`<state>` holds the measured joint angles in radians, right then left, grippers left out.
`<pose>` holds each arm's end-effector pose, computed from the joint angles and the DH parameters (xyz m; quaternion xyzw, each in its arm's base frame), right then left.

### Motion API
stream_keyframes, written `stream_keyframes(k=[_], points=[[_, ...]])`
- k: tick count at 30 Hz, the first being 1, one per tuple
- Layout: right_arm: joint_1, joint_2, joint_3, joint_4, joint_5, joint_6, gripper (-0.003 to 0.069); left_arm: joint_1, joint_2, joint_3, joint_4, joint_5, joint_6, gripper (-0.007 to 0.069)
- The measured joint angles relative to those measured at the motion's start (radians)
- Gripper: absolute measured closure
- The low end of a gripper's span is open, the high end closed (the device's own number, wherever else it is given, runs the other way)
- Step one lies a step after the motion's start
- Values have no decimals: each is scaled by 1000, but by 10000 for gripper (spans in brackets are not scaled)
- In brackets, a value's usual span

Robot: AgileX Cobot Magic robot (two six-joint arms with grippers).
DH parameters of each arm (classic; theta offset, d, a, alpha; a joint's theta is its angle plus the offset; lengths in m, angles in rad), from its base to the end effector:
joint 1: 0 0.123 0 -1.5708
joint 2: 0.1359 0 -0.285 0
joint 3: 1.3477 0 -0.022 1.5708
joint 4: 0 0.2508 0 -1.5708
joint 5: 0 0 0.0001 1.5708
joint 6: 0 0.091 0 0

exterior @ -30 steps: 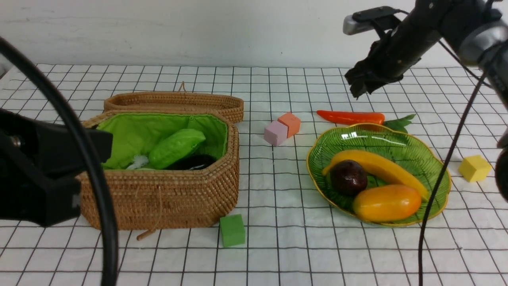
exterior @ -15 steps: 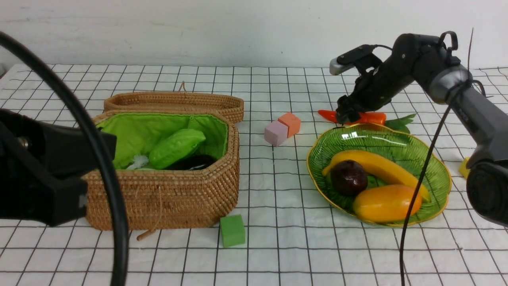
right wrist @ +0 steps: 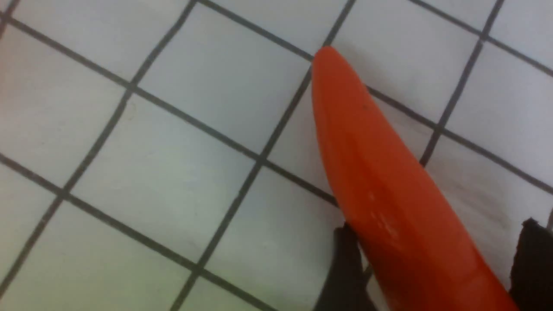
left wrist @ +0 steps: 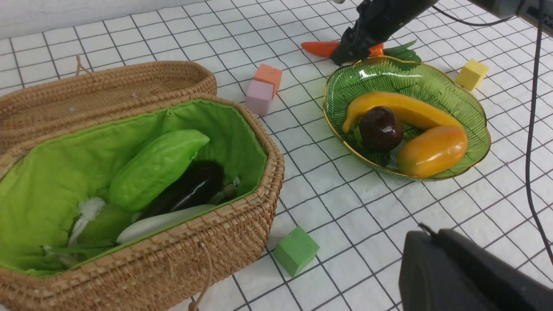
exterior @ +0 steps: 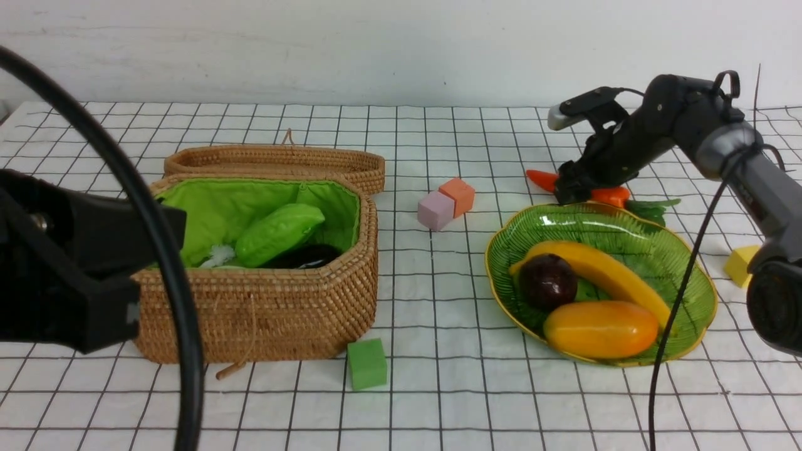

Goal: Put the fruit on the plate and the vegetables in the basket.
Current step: Use the right arm to grab a carrot and put it into the left basket

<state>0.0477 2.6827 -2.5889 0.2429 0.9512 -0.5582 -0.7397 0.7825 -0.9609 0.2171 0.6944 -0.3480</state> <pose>0.5720 0.0452 0.1615 -0.2467 0.9144 0.0359 0.3189 0.1160 -0.0888 0.3999 0.1947 0.8141 -0.1896 0.5132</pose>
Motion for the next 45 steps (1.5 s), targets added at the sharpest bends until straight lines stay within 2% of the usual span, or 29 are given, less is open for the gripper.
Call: stream_keyframes(k=[3,4,5,6,14,19,21,24,28,32,33,34,35,37,40,41,45], points=[[-12,4,0,1,-26,-7,276,0,0,0,0,-3,0,628],[-14,4,0,0,-26,-7,276,0,0,0,0,-4,0,628],[-25,5,0,1,-42,-9,349,0,0,0,0,-5,0,628],[-32,5,0,1,-48,-9,370,0,0,0,0,-7,0,628],[-95,-28,2,45,-41,-10,369,0,0,0,0,-7,0,628],[-91,-175,5,55,54,-1,369,0,-3,0,7,-6,-34,628],[-66,-300,4,91,162,35,369,0,-26,0,39,7,-88,628],[-13,-415,-2,143,260,55,369,0,-71,0,92,50,-152,628],[141,-567,-3,202,302,108,369,0,-199,0,162,181,-225,628],[296,-612,-3,245,307,125,369,0,-277,0,177,277,-236,628],[383,-616,2,275,308,104,369,0,-314,0,177,317,-237,628],[394,-616,2,279,308,99,369,0,-314,0,177,321,-237,628],[479,-608,13,299,309,55,369,0,-340,0,177,341,-237,628],[589,-560,20,308,284,-58,369,0,-364,-1,176,356,-230,628],[648,-507,24,293,207,-130,369,0,-372,-2,172,360,-216,628],[682,-455,29,263,125,-172,369,0,-372,-3,162,364,-196,628],[708,-338,32,208,-22,-207,369,0,-372,-3,128,380,-138,628]])
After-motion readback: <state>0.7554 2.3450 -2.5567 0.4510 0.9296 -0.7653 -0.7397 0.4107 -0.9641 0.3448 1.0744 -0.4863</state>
